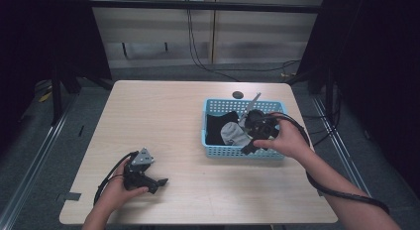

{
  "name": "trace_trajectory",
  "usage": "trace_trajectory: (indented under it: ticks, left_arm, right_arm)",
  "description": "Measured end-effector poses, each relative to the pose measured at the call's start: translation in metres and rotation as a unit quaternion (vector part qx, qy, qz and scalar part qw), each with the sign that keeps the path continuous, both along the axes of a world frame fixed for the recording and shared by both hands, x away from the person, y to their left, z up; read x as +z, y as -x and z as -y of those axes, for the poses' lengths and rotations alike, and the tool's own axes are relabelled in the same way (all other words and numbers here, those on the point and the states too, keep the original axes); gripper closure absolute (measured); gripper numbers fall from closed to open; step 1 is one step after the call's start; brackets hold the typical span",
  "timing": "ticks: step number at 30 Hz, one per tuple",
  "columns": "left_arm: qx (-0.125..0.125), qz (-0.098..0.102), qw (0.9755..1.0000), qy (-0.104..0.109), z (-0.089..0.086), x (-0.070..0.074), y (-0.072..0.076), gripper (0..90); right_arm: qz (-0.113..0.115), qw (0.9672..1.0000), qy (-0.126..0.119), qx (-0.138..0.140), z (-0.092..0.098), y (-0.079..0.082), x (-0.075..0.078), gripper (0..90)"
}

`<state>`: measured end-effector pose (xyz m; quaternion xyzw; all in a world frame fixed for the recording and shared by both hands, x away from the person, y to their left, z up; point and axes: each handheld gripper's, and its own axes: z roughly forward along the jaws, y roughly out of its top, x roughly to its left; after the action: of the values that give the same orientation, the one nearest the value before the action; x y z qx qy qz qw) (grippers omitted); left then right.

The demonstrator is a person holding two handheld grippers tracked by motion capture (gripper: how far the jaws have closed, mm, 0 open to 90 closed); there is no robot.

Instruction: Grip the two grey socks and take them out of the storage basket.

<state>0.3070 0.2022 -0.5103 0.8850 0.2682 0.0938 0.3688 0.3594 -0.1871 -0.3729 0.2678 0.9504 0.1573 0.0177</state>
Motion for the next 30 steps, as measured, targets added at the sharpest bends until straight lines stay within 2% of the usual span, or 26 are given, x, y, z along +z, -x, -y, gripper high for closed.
trace_trajectory:
  ticks: [1, 3, 7, 10, 14, 15, 16, 20, 23, 30]
  left_arm:
    - [0.000, 0.000, 1.0000, 0.000, 0.000, 0.000, 0.000, 0.2]
    - [0.000, 0.000, 1.0000, 0.000, 0.000, 0.000, 0.000, 0.2]
    - [0.000, 0.001, 1.0000, 0.000, 0.000, 0.000, 0.000, 0.2]
    - [0.000, 0.001, 1.0000, 0.000, 0.000, 0.000, 0.000, 0.2]
    - [0.000, 0.001, 1.0000, 0.000, 0.000, 0.000, 0.000, 0.2]
    - [0.000, 0.001, 1.0000, 0.000, 0.000, 0.000, 0.000, 0.2]
    - [0.000, 0.001, 1.0000, 0.000, 0.000, 0.000, 0.000, 0.2]
    - [0.000, 0.000, 1.0000, 0.001, -0.001, 0.000, 0.000, 0.2]
    - [0.000, -0.001, 1.0000, 0.001, -0.001, 0.000, 0.000, 0.2]
    - [-0.001, -0.002, 1.0000, 0.004, -0.001, 0.000, -0.001, 0.2]
  right_arm:
    - [0.003, 1.0000, 0.001, -0.005, 0.001, -0.008, -0.001, 24.9]
    - [0.002, 0.9999, 0.001, -0.013, 0.001, -0.012, -0.001, 24.9]
    - [0.014, 0.9994, 0.000, -0.030, 0.002, -0.031, -0.006, 24.9]
    - [0.012, 0.9992, 0.006, -0.038, 0.001, -0.038, -0.009, 24.9]
    - [0.016, 0.9988, 0.008, -0.045, -0.001, -0.051, -0.020, 25.4]
    - [0.009, 0.9986, 0.008, -0.051, -0.003, -0.056, -0.026, 26.5]
    - [0.009, 0.9986, 0.008, -0.051, -0.003, -0.056, -0.026, 26.5]
    - [0.000, 0.9984, 0.012, -0.055, -0.008, -0.065, -0.045, 27.9]
    - [-0.005, 0.9980, 0.014, -0.061, -0.010, -0.067, -0.050, 28.6]
    - [-0.019, 0.9983, 0.010, -0.055, -0.015, -0.072, -0.067, 34.4]
